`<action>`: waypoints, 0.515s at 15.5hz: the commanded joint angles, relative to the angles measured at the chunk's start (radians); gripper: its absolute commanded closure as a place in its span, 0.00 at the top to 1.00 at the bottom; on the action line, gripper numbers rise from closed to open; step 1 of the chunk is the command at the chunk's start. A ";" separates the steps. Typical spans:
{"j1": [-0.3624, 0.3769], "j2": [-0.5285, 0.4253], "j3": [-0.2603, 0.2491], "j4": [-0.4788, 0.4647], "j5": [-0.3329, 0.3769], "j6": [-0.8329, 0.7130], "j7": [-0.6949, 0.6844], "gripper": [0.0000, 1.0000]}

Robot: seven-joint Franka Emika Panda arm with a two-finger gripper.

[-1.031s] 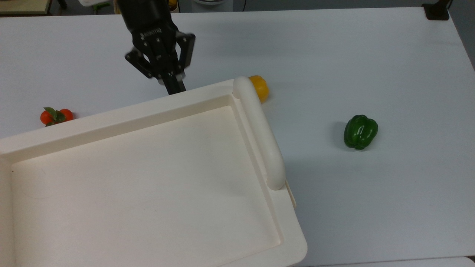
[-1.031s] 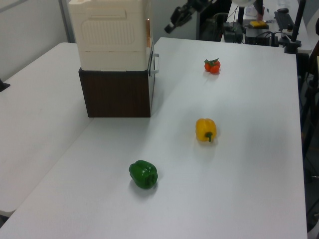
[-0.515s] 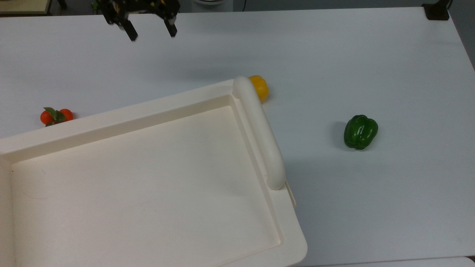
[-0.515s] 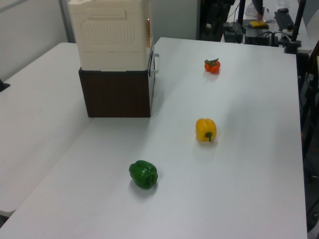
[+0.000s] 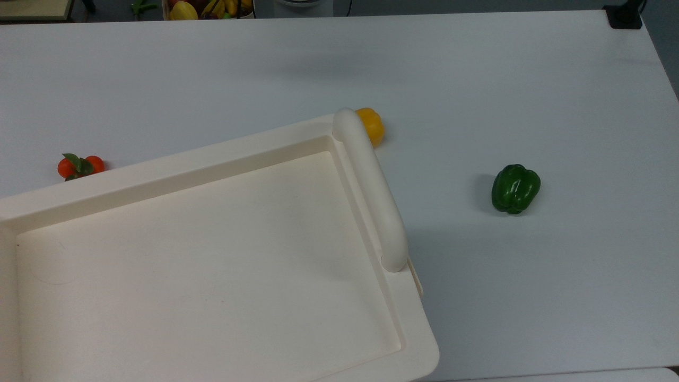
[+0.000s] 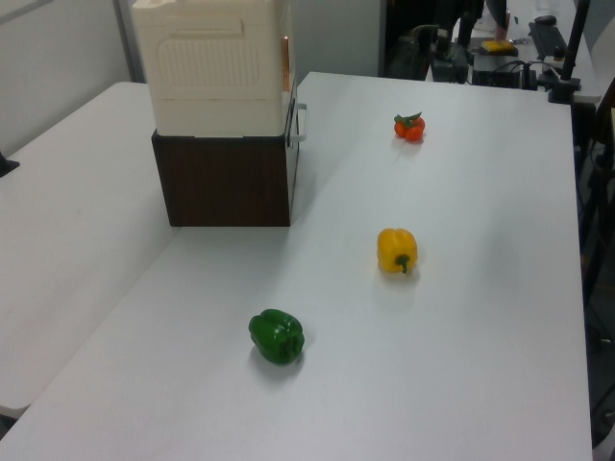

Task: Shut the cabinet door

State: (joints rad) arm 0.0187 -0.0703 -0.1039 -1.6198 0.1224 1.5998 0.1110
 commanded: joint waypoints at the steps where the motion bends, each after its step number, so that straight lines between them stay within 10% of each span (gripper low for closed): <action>1: 0.012 -0.025 0.114 0.001 -0.085 -0.070 0.110 1.00; 8: 0.018 0.000 0.151 -0.057 -0.087 0.101 -0.102 1.00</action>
State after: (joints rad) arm 0.0319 -0.0807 0.0544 -1.6360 0.0485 1.5950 0.1069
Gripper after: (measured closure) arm 0.000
